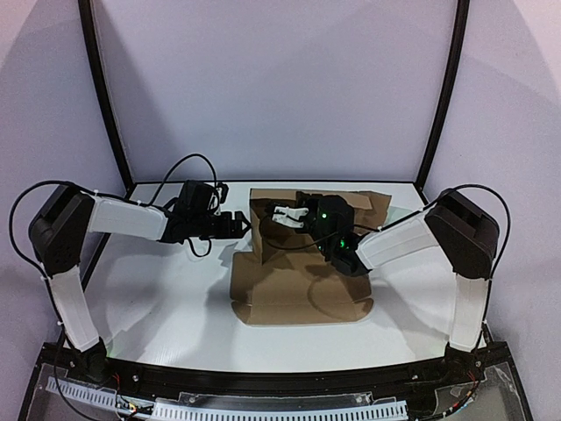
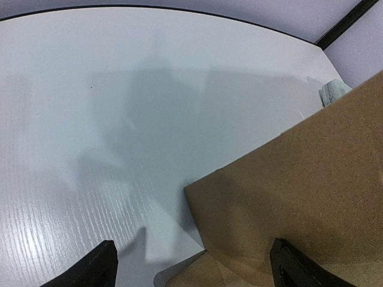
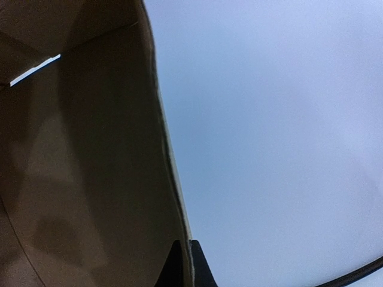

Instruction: Fold the paper box

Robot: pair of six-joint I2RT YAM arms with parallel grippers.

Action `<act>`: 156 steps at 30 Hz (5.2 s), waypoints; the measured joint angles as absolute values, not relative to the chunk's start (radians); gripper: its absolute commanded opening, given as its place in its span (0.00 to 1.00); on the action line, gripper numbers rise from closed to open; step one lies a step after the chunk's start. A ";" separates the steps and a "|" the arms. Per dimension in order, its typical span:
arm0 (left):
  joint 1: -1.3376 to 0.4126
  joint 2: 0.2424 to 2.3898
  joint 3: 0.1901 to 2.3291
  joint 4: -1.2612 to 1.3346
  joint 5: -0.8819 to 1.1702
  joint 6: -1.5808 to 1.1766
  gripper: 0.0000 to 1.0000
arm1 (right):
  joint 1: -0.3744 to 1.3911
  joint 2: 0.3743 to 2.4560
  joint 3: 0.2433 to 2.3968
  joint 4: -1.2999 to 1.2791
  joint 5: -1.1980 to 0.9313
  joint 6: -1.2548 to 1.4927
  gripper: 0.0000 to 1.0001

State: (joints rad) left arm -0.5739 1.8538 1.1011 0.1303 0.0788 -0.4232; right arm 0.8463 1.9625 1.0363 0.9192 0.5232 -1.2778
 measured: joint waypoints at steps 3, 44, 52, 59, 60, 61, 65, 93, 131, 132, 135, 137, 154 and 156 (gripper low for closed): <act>-0.574 1.854 1.101 0.130 0.098 -0.410 0.91 | 0.836 1.972 1.036 0.933 0.498 -1.278 0.00; -0.604 1.957 1.216 0.226 0.039 -0.154 0.58 | 0.819 1.986 1.061 0.910 0.446 -1.276 0.00; -0.640 1.988 1.211 0.317 -0.091 -0.191 0.37 | 0.818 1.986 1.069 0.894 0.445 -1.270 0.00; -0.677 1.999 1.223 0.322 -0.229 -0.208 0.08 | 0.818 1.983 1.070 0.888 0.442 -1.270 0.00; -0.683 2.002 1.229 0.315 -0.255 -0.213 0.02 | 0.818 1.983 1.070 0.886 0.441 -1.270 0.00; -0.693 2.011 1.243 0.304 -0.308 -0.216 0.01 | 0.819 1.980 1.070 0.881 0.439 -1.270 0.00; -0.707 2.022 1.263 0.283 -0.377 -0.236 0.01 | 0.821 1.977 1.070 0.873 0.437 -1.270 0.00; -0.768 2.082 1.449 -0.009 -0.598 -0.418 0.20 | 0.813 1.971 1.085 0.837 0.431 -1.243 0.00; -0.729 1.997 1.318 0.043 -0.483 -0.406 0.01 | 0.838 1.958 1.169 0.615 0.482 -1.137 0.95; -0.727 1.997 1.319 0.040 -0.483 -0.408 0.01 | 0.839 1.946 1.174 0.604 0.487 -1.126 0.97; -0.723 1.997 1.322 0.034 -0.483 -0.409 0.01 | 0.841 1.912 1.196 0.574 0.496 -1.107 0.98; -0.721 1.997 1.326 0.028 -0.482 -0.416 0.01 | 0.844 1.868 1.224 0.547 0.501 -1.081 0.98; -0.716 1.899 1.365 -0.123 -0.456 -0.419 0.01 | 0.836 1.287 1.300 -0.034 0.297 -0.460 0.98; -0.716 1.856 1.364 -0.143 -0.441 -0.416 0.01 | 0.800 1.222 1.294 -0.109 0.247 -0.357 0.98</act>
State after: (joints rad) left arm -0.7158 1.8557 1.3643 -0.1432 -0.4412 -0.4156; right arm 0.8001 1.2221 1.2938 -0.1085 0.2470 -0.3573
